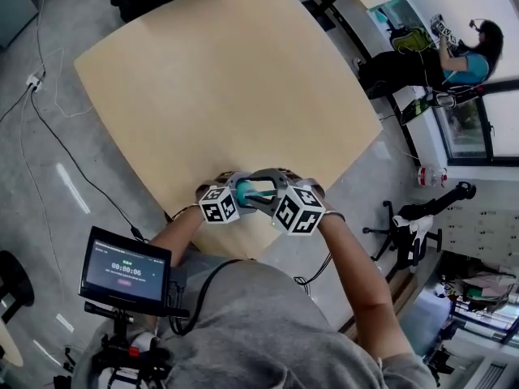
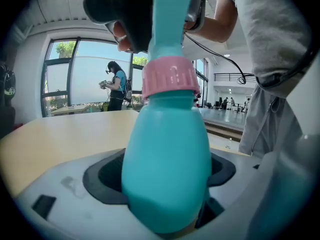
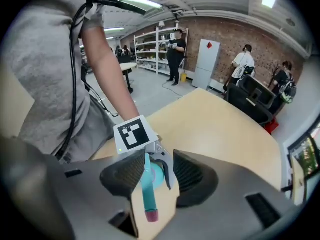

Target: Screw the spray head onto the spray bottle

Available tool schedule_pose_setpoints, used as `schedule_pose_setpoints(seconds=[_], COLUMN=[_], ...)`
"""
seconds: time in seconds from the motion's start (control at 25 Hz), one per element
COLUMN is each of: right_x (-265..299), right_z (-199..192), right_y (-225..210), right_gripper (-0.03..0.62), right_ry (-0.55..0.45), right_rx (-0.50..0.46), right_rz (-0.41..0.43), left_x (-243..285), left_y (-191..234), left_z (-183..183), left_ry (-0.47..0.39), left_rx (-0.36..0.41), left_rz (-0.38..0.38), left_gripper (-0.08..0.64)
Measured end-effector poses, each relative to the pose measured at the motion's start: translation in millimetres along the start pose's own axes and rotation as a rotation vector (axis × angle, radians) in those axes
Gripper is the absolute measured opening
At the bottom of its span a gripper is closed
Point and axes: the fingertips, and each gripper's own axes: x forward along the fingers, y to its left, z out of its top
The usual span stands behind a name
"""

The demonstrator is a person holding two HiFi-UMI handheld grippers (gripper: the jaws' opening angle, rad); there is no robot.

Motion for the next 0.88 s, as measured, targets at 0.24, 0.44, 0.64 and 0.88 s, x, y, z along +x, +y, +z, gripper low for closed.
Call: schedule_pose_setpoints(seconds=[0.24,0.44,0.64,0.88], right_x=[-1.5,-3.2,-30.6,-36.2], right_z=[-4.6,0.1,22.7,2.1], right_y=[25.6,26.4,16.4,27.0], right_gripper=[0.181,0.181,0.183,0.184], right_ry=[0.055,0.016,-0.048,0.090], right_rx=[-0.024,-0.041,-0.063,-0.192], right_rz=[0.190,0.158,0.131,0.169], left_x=[-1.8,-3.7,-4.5,-5.6], left_y=[-3.2,-6.5,-6.9,-8.7], left_z=[3.8,4.6,3.0,2.7], left_ry=[-0.024,-0.029,-0.022,-0.019], left_rx=[-0.011,-0.015,-0.005,-0.002], left_rz=[-0.006,-0.012,-0.016,-0.023], left_gripper=[0.414,0.414,0.414,0.414])
